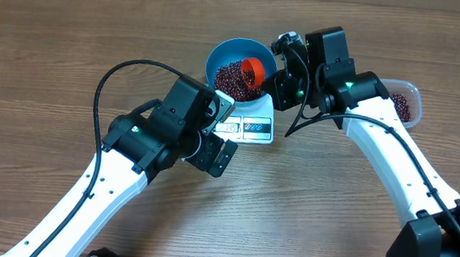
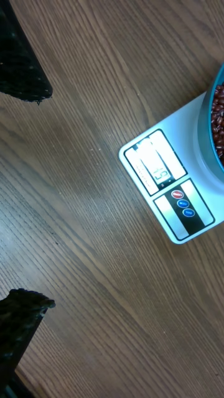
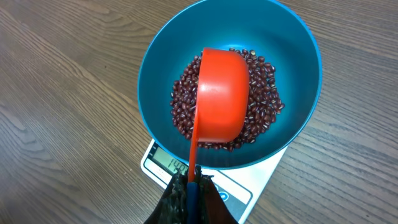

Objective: Scoop item into bowl and weigh 150g on scale
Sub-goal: 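Hold the scoop tilted over the bowl, shaking out beans gradually, then lift the scoop away from the bowl toward the bean tub, then lower the red scoop into the bean tub with the right gripper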

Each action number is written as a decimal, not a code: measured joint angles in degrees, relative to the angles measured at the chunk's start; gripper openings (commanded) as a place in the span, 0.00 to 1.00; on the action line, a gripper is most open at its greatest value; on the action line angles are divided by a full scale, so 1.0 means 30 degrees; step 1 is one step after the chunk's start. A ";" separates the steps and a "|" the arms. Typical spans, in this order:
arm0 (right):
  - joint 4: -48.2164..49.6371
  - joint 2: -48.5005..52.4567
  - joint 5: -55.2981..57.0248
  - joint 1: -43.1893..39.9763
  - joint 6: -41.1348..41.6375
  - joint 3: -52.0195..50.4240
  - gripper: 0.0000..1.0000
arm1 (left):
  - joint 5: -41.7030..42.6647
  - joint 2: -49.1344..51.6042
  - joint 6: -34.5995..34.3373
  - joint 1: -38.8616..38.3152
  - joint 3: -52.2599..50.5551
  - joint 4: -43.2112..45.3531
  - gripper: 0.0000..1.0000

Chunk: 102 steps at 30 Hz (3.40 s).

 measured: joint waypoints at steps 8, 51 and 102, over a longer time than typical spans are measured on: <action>0.0000 0.0000 0.0000 -0.0007 0.0277 0.0000 0.04 | 0.0000 0.0000 0.0000 0.0000 0.0000 0.0007 1.00; -0.4918 -0.0073 -1.3712 -1.6954 0.2047 0.0029 0.04 | 0.0000 0.0000 0.0000 0.0000 0.0000 0.0007 0.99; -0.5501 -0.1530 1.3376 -0.7125 0.1807 0.0029 0.04 | -0.0007 0.0000 0.0000 0.0000 0.0000 0.0007 1.00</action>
